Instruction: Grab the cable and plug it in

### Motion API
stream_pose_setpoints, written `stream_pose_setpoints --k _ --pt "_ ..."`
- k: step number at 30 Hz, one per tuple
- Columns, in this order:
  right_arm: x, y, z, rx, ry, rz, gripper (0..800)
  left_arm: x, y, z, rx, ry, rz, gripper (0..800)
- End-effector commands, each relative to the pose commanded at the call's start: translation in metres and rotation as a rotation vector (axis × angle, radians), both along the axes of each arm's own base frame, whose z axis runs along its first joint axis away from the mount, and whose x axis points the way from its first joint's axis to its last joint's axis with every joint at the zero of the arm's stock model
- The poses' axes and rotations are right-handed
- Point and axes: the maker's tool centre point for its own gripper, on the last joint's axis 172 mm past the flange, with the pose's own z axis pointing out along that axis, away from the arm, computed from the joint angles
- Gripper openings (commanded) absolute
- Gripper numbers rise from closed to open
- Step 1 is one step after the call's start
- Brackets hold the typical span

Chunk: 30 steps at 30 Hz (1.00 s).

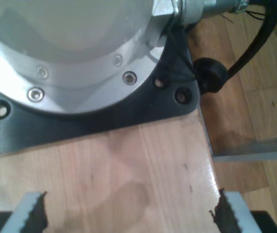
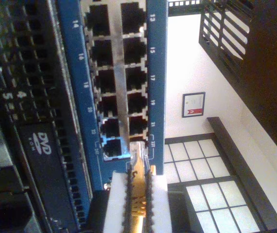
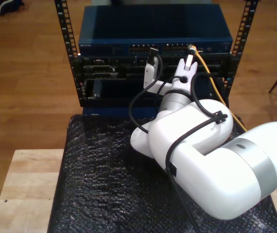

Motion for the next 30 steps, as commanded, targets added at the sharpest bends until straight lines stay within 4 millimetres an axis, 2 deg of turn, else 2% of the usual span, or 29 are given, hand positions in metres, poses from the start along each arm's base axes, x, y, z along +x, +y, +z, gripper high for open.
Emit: stream_pose_setpoints --k 30 --pt "0.0014 0.0022 -0.0023 0.002 0.01 0.008 0 0.0 0.0 0.0 0.0 0.0 0.0 800"
